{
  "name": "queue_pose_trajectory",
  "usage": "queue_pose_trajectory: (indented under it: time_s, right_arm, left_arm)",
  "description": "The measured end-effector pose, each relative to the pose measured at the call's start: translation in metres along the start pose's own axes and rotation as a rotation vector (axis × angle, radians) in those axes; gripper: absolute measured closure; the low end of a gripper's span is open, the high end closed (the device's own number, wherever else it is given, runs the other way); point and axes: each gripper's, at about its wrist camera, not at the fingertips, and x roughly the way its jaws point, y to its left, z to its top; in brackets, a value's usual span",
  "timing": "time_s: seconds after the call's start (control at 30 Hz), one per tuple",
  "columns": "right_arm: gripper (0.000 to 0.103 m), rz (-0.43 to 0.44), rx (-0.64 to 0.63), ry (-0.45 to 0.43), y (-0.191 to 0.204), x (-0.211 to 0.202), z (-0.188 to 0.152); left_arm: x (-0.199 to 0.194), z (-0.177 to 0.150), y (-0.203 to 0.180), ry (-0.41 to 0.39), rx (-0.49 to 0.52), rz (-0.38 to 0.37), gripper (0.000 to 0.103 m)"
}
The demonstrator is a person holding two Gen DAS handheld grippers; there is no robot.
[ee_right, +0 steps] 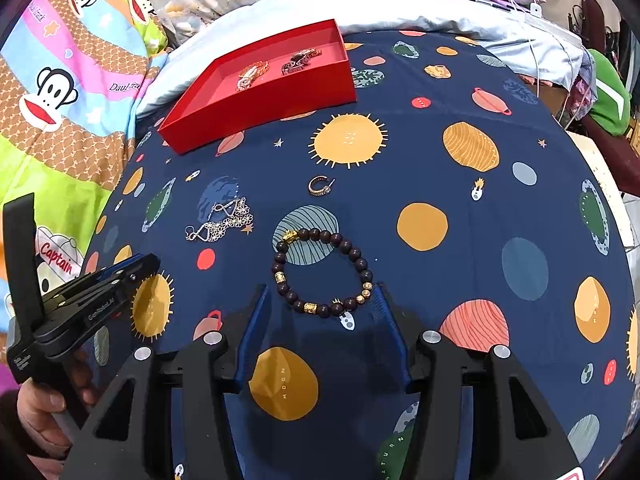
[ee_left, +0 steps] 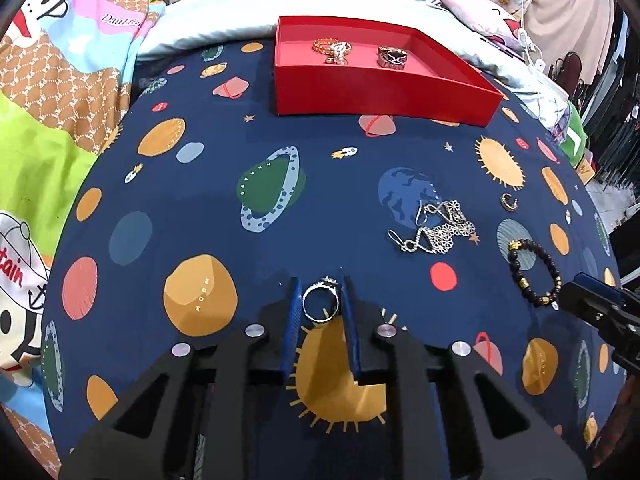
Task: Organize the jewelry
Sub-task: 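Grasp the dark beaded bracelet with the right tool while the left tool holds the ring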
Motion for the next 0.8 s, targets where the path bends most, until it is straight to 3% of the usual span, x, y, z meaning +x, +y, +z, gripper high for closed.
queue_pose_trajectory:
  time_s: [0.57,0.8]
  right_arm:
    - [0.052,-0.028,-0.008,-0.010,-0.006,0.013,0.008]
    - [0.078,-0.050,-0.034,0.009,-0.006,0.025,0.012]
  left_arm:
    - [-0.018,0.004,0.004,-0.010,-0.021,-0.023,0.084]
    - [-0.016,0.005,0.003,0.004,-0.024,-0.027,0.084]
